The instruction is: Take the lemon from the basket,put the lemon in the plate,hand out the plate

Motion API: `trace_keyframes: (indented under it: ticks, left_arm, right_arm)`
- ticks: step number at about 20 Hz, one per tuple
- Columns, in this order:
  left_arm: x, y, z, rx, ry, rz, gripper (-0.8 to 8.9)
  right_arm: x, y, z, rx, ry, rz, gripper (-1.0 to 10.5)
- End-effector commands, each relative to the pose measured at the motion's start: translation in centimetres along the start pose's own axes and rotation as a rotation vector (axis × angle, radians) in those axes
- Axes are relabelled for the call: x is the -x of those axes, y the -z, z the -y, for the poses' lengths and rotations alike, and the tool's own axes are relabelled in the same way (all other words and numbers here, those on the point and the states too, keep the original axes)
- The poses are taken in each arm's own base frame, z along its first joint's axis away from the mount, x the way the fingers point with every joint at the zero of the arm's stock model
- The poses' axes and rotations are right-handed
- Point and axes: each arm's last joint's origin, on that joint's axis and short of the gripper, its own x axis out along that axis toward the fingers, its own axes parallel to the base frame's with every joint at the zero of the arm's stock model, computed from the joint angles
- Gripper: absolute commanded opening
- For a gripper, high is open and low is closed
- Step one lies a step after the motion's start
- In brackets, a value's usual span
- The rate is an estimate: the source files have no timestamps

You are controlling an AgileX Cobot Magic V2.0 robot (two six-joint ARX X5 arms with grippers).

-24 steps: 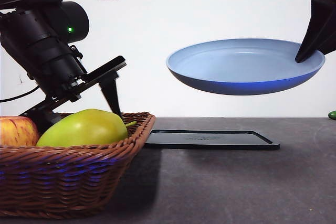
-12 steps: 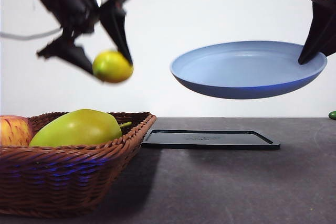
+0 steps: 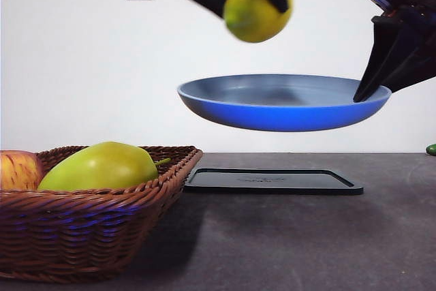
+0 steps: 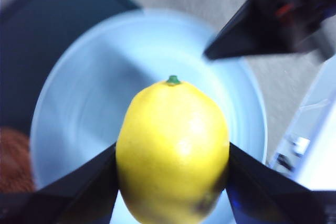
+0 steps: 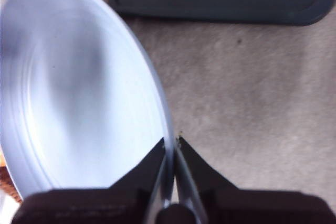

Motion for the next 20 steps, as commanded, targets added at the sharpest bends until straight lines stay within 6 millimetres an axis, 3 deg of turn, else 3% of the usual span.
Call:
trace_keyframes:
  ticks: [1, 8, 10, 14, 20]
  left_arm:
    - [-0.2, -0.4, 0.9, -0.041, 0.0, 0.023, 2.31]
    - [-3.2, 0.4, 0.8, -0.033, -0.007, -0.104, 2.32]
    - [-3.2, 0.3, 1.1, -0.039, -0.001, -0.098, 2.42]
    - [-3.3, 0.5, 1.1, -0.038, -0.001, -0.121, 3.53]
    - [-3.1, 0.5, 1.0, -0.028, 0.002, -0.117, 3.53]
  right_arm:
    - [0.0, -0.4, -0.4, -0.01, -0.059, -0.005, 0.0]
    - [0.0, -0.3, -0.6, -0.02, -0.13, -0.026, 0.0]
    - [0.0, -0.3, -0.6, -0.02, -0.13, -0.026, 0.0]
    - [0.0, -0.3, -0.6, -0.02, -0.129, -0.026, 0.0]
    - [0.1, -0.3, -0.4, -0.089, -0.105, -0.021, 0.0]
